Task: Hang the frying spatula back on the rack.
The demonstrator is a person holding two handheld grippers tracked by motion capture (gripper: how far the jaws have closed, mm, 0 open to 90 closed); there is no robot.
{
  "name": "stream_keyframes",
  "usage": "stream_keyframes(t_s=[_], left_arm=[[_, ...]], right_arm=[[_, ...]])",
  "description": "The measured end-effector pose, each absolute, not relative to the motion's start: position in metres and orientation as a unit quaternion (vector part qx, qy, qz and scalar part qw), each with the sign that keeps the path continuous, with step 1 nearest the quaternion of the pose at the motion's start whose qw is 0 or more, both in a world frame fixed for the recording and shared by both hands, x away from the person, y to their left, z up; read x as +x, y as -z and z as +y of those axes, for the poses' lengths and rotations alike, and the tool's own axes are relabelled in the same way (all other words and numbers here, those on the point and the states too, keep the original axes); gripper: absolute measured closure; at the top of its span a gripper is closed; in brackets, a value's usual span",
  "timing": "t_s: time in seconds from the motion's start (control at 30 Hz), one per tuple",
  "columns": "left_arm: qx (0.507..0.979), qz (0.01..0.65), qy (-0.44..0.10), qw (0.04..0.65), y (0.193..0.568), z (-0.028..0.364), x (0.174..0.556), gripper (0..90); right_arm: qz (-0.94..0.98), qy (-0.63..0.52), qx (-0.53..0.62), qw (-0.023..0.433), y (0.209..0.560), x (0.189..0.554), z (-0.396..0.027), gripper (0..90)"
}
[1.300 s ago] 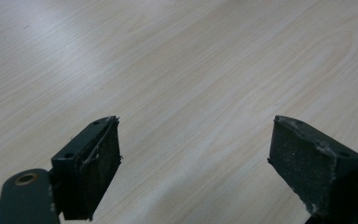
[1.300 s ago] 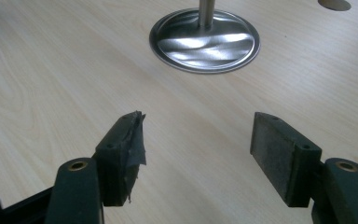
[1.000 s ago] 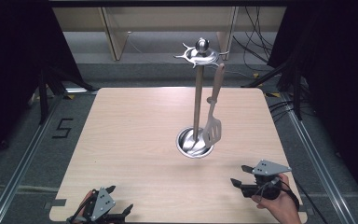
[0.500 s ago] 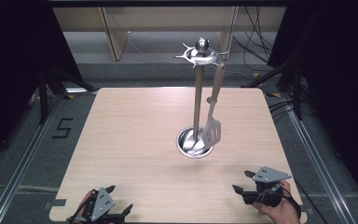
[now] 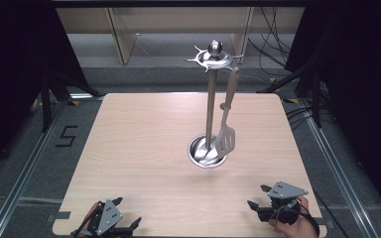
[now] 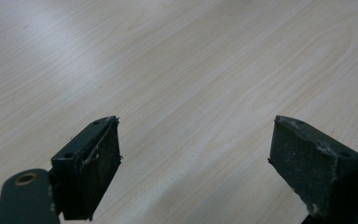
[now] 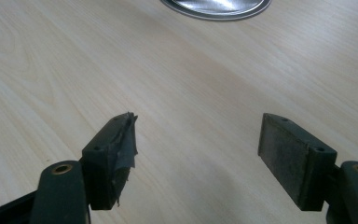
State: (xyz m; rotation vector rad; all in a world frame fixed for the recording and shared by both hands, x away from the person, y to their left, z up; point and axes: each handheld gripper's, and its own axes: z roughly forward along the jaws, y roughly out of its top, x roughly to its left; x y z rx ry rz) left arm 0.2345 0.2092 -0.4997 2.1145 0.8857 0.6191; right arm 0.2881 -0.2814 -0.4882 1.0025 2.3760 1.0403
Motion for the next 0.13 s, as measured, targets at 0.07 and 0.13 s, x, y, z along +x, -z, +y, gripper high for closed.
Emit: stream_keyframes(t_s=[0.07, 0.13], left_arm=[[0.825, 0.346, -0.243, 0.375, 0.4998, 0.2091, 0.2345, 15.3], [0.825, 0.346, -0.243, 0.375, 0.4998, 0.2090, 0.2345, 15.4]], right_arm=[[0.842, -0.367, 0.351, 0.181, 0.4892, 0.2883, -0.2816, 28.7], [0.842, -0.367, 0.351, 0.181, 0.4891, 0.2882, -0.2816, 28.7]])
